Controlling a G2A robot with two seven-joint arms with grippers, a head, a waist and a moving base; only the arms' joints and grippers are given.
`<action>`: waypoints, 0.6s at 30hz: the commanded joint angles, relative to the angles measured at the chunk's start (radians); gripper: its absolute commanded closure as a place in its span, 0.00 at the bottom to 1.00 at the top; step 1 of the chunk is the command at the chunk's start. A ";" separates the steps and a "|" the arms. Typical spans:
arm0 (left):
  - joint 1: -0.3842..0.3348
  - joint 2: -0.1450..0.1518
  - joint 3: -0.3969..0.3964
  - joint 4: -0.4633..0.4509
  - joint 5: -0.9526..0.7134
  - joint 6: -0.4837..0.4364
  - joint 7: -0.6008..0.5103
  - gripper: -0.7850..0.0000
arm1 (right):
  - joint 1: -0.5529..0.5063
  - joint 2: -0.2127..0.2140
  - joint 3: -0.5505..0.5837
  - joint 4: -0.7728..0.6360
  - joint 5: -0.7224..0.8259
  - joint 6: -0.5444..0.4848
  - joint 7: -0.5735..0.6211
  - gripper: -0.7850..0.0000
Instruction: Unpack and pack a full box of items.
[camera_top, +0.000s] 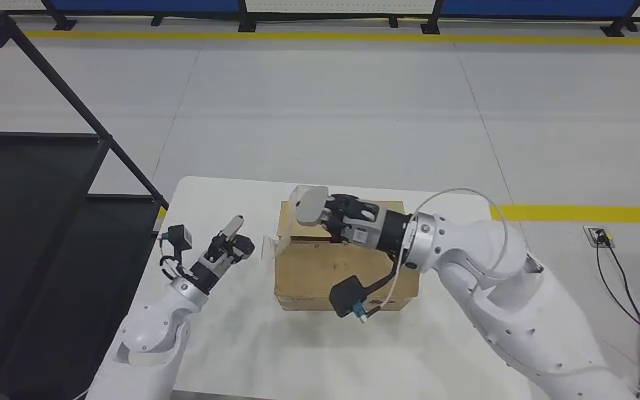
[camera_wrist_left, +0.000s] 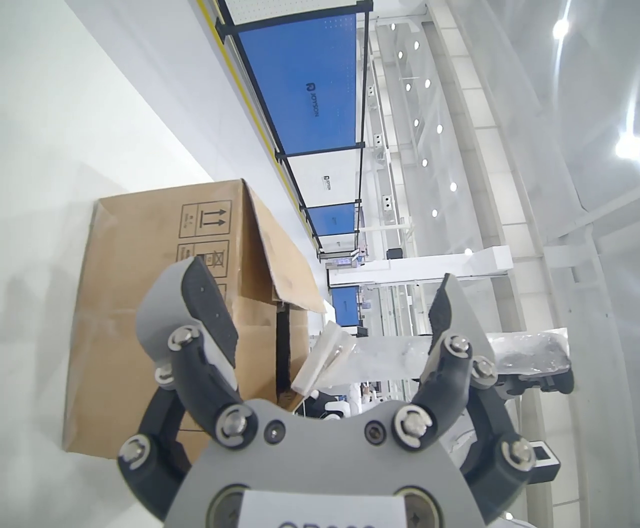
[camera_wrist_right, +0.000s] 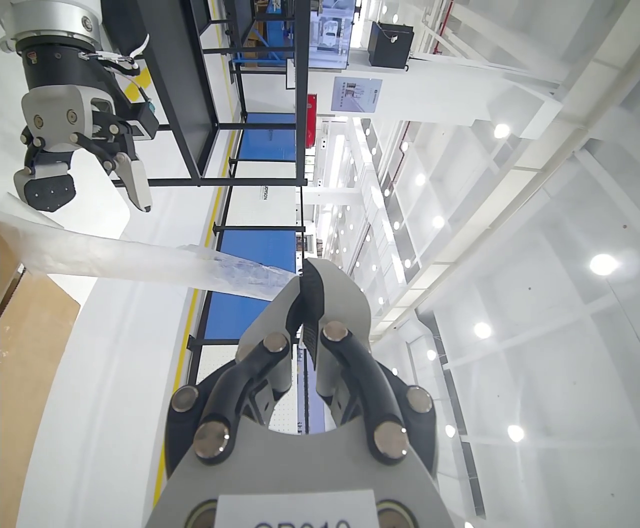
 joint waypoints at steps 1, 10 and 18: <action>0.008 0.000 0.013 -0.007 0.010 -0.027 -0.018 0.00 | 0.001 -0.001 -0.002 0.000 0.001 -0.002 0.003 1.00; 0.050 0.005 0.010 -0.018 0.086 -0.147 -0.018 0.00 | -0.007 -0.005 0.002 -0.005 -0.001 -0.008 0.017 1.00; 0.048 0.002 0.083 -0.015 0.395 -0.139 0.102 0.00 | -0.005 -0.008 0.006 0.010 0.003 -0.006 0.006 1.00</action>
